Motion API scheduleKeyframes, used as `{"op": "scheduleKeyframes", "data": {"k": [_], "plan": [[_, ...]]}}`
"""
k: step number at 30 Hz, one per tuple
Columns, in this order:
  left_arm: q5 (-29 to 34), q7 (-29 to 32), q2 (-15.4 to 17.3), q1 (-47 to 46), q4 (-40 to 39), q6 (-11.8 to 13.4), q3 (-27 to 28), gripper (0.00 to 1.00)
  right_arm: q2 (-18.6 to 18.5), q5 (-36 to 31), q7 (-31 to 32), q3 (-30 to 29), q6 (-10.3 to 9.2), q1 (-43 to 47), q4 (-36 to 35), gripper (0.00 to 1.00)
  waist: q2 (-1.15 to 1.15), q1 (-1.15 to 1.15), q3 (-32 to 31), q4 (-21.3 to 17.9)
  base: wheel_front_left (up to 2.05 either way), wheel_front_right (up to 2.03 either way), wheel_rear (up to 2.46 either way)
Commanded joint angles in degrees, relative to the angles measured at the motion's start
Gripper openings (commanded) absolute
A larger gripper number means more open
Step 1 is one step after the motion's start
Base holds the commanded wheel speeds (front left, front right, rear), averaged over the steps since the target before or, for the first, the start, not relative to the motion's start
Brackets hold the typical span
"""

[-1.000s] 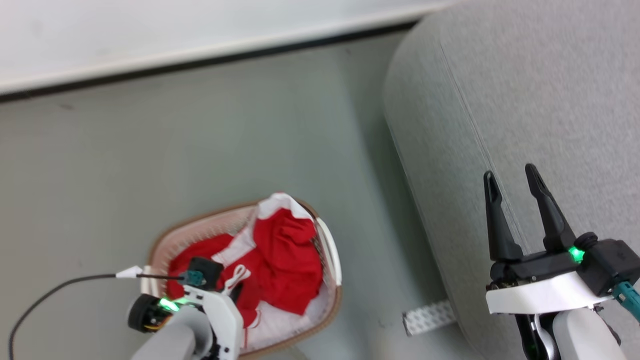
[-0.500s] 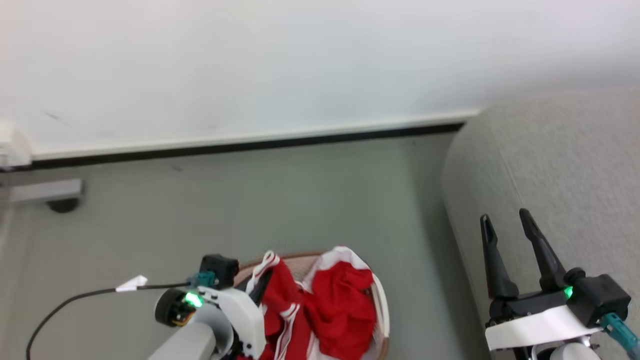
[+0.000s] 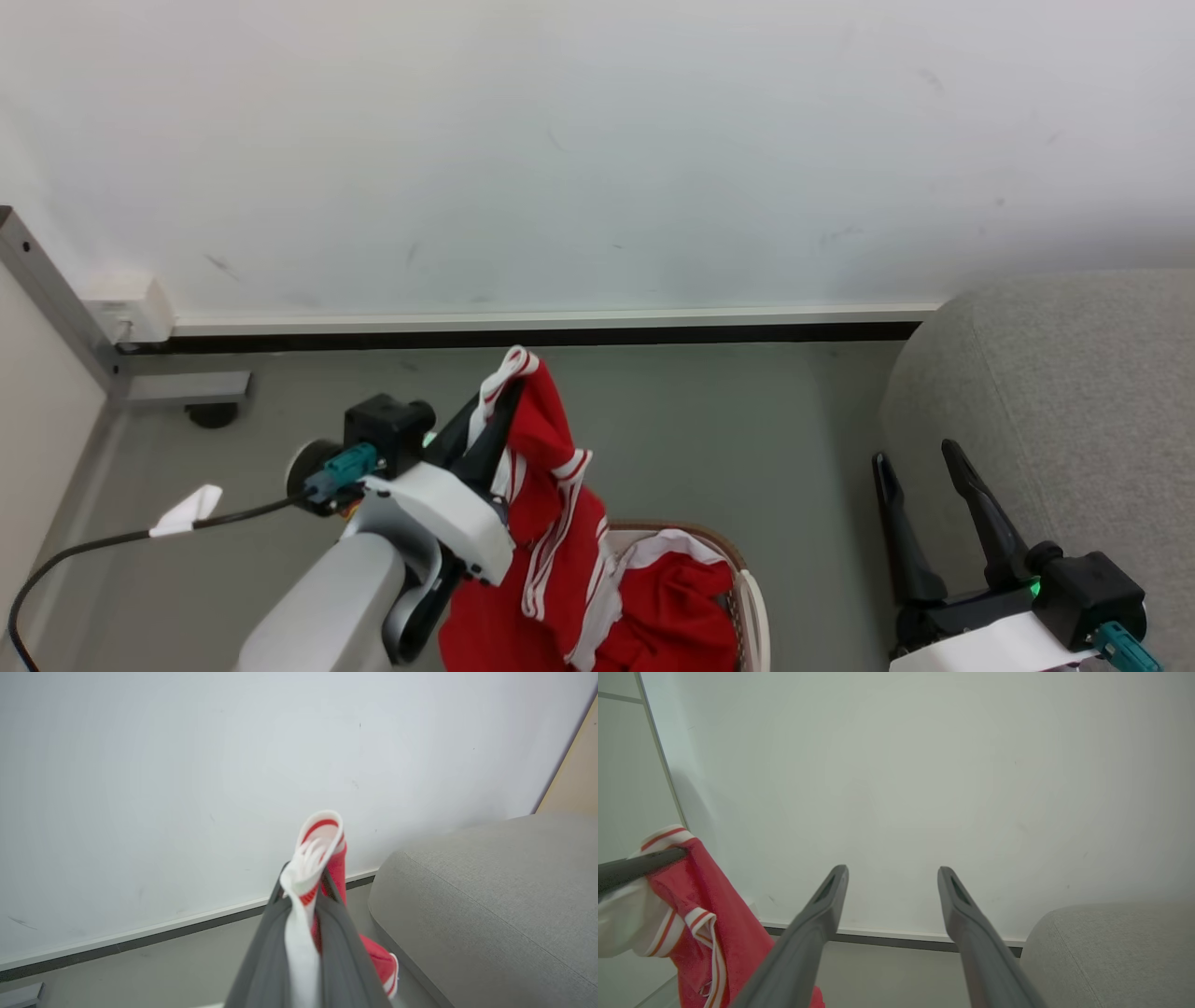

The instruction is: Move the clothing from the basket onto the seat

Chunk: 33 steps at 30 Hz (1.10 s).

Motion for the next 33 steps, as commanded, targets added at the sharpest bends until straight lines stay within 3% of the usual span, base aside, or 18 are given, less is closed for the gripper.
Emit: {"op": "scheduleKeyframes", "data": {"k": [1,14,23,33], "plan": [[0.6,0.0,0.5,0.4,-2.2,0.3,0.5,0.0,-0.2,0.2,0.0,0.1,-0.12,0.9,0.1,1.0,0.0,0.01,-0.3,0.7,0.0,0.0,0.0],[-2.2,5.3,2.3,-3.0,-17.0,2.4,3.3,0.0,-0.2,1.1,0.0,2.7,-0.12,0.8,0.0,1.0,0.0,0.01,-0.4,2.3,0.0,0.0,0.0],[-2.7,7.3,3.2,-1.0,-21.4,3.8,2.9,0.0,-0.2,3.2,0.0,5.0,-0.12,0.2,0.3,1.0,0.0,0.01,0.3,2.5,0.0,0.0,0.0],[-2.0,8.8,1.7,0.1,-23.2,3.9,0.1,0.0,-0.4,4.7,0.0,15.9,-0.12,-4.1,4.9,1.0,0.0,0.01,0.5,4.6,0.0,0.0,0.0]]}}
